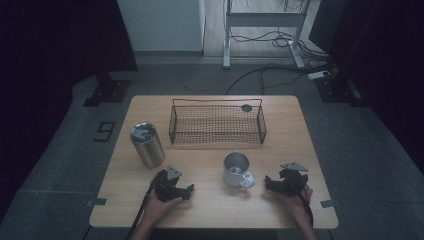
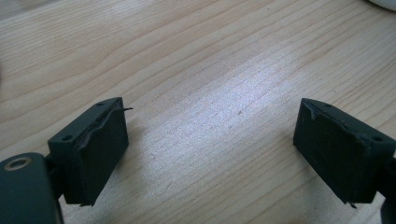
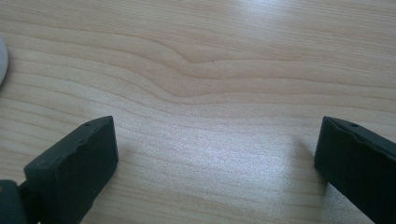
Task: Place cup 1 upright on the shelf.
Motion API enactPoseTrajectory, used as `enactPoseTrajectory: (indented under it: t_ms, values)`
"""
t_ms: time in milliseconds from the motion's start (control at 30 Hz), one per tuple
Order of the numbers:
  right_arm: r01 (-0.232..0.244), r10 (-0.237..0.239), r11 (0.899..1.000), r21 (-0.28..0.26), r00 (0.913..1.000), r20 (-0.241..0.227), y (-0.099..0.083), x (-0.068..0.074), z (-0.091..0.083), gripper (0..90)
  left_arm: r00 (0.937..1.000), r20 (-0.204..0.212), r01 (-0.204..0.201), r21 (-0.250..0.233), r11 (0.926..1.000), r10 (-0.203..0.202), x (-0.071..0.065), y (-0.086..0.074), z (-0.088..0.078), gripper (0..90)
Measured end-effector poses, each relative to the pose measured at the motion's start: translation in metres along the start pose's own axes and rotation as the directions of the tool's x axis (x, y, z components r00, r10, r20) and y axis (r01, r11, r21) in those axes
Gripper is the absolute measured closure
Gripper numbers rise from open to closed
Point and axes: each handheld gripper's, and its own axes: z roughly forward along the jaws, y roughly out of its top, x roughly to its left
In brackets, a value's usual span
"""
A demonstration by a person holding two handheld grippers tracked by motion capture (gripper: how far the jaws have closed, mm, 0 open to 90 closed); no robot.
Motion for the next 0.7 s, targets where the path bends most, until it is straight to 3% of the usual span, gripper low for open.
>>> enactPoseTrajectory:
  t_ms: [700]
  values:
    - [0.0, 0.0, 1.0, 0.0, 1.0, 0.001, 0.0, 0.0, 0.0, 0.0, 1.0, -0.005, 0.003, 0.0, 1.0, -0.003, -0.0001, 0.0006, 0.0005, 10.0]
